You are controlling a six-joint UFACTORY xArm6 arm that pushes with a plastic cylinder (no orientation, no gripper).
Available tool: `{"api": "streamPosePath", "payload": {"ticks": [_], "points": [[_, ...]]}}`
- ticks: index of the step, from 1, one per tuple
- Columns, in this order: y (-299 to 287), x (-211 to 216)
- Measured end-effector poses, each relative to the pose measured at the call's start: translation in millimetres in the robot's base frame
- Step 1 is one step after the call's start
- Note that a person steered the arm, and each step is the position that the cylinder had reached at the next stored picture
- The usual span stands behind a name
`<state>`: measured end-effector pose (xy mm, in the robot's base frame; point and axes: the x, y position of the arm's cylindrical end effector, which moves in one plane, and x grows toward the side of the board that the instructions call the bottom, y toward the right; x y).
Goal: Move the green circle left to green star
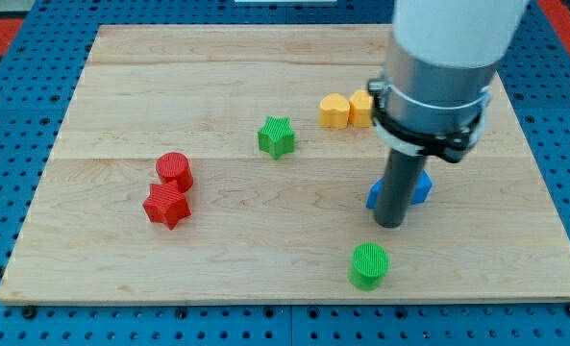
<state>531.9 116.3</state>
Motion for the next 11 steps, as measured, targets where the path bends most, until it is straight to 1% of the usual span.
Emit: {"api": "streamPosePath", "payload": {"ticks": [1,2,3,4,5,6,7,8,9,10,11], "points": [[18.3,-5.3],[30.4,29.0],[1.7,79.5],[-55.4,80.3],[-83.2,36.0],[-79.3,-15.2],[-85.3,-51.3],[-85.1,-27.7],[-104.5,-19.8],[-133.9,-48.4],[-142.3,-85.4]]}}
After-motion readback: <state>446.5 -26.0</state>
